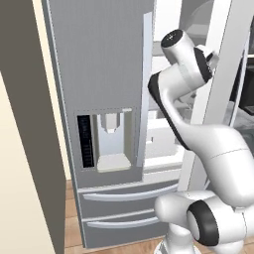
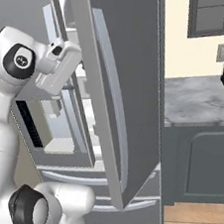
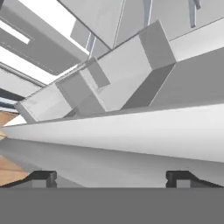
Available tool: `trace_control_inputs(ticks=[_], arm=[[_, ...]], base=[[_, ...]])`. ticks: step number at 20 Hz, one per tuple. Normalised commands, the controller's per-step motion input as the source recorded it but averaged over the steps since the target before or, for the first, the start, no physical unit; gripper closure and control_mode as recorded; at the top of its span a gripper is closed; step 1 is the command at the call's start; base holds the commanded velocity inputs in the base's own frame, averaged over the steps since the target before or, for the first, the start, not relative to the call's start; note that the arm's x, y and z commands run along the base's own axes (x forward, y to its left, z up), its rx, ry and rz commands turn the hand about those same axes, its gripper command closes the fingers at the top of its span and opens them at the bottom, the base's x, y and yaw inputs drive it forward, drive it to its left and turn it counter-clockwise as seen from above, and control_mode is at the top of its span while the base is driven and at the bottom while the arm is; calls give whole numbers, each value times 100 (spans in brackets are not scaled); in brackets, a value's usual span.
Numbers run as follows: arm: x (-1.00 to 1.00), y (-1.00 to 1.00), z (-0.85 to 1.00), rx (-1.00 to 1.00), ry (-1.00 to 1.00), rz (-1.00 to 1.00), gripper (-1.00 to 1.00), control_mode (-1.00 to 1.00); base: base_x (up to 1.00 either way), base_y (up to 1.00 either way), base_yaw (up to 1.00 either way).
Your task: There is a bowl on the dining counter. Grab a lemon wedge from the fridge and place it in the bowl. Then get the liquor bottle and glass cup from the cabinet and place them next to the bowl.
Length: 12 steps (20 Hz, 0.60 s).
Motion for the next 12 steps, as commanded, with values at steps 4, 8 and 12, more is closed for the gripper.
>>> trace_control_inputs(ticks=[4, 8, 12], arm=[[0, -46, 1, 0, 1, 0, -100, -100], [-6, -51, 0, 0, 0, 0, -100, -100], [-11, -53, 0, 0, 0, 0, -100, -100]], base=[[0, 0, 0], [0, 0, 0], [0, 0, 0]])
